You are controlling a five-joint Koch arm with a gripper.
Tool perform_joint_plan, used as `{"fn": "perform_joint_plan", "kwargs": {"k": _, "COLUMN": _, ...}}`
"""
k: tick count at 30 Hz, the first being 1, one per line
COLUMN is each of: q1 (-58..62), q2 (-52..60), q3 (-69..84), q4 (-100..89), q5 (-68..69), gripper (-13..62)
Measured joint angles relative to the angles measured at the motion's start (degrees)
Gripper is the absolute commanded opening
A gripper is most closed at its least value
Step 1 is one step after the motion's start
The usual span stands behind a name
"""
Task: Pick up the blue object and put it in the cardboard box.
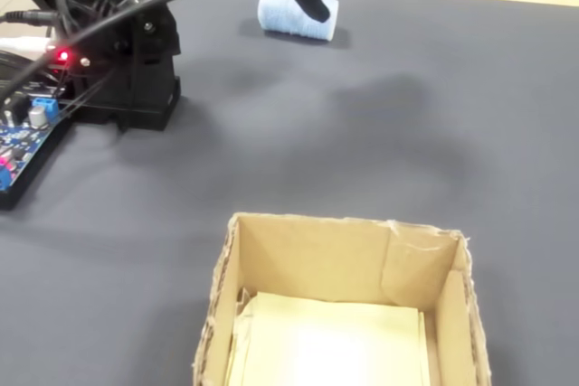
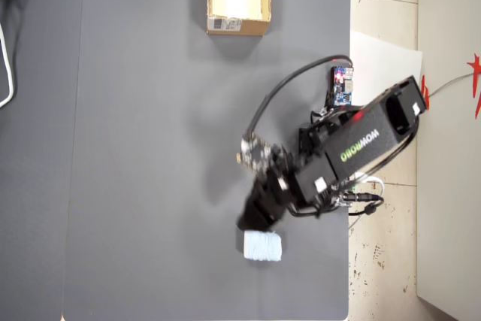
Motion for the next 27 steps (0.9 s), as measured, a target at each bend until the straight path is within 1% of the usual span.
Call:
{"fn": "perform_joint_plan", "kwargs": {"k": 3, "q1": -3.78, "q2": 0.18, "q3": 0.00, "q4": 0.88, "q5": 2.11, "gripper": 33.7}}
{"fn": "perform_joint_plan", "kwargs": {"k": 7, "q1": -13.36, "q2": 0.09, "q3": 0.00, "q4": 1.41, "q5": 2.46, "gripper": 33.7}}
{"fn": "perform_joint_plan", "kwargs": {"k": 9, "q1": -14.77, "q2": -0.35, "q3": 0.00, "q4": 1.41, "q5": 2.46, "gripper": 33.8}}
{"fn": "perform_joint_plan", "kwargs": {"k": 12, "q1": -18.72, "q2": -5.45, "q3": -1.32, "q4": 1.41, "q5": 3.60, "gripper": 33.8}}
{"fn": "perform_joint_plan", "kwargs": {"k": 14, "q1": -19.60, "q2": -7.65, "q3": -2.46, "q4": 1.32, "q5": 3.69, "gripper": 33.8}}
{"fn": "perform_joint_plan", "kwargs": {"k": 15, "q1": -19.95, "q2": -10.63, "q3": -4.57, "q4": 1.41, "q5": 4.22, "gripper": 33.8}}
{"fn": "perform_joint_plan", "kwargs": {"k": 17, "q1": -20.04, "q2": -12.74, "q3": -8.00, "q4": 1.32, "q5": 4.92, "gripper": 33.8}}
{"fn": "perform_joint_plan", "kwargs": {"k": 27, "q1": -20.65, "q2": -22.32, "q3": -9.40, "q4": 0.88, "q5": 5.19, "gripper": 34.0}}
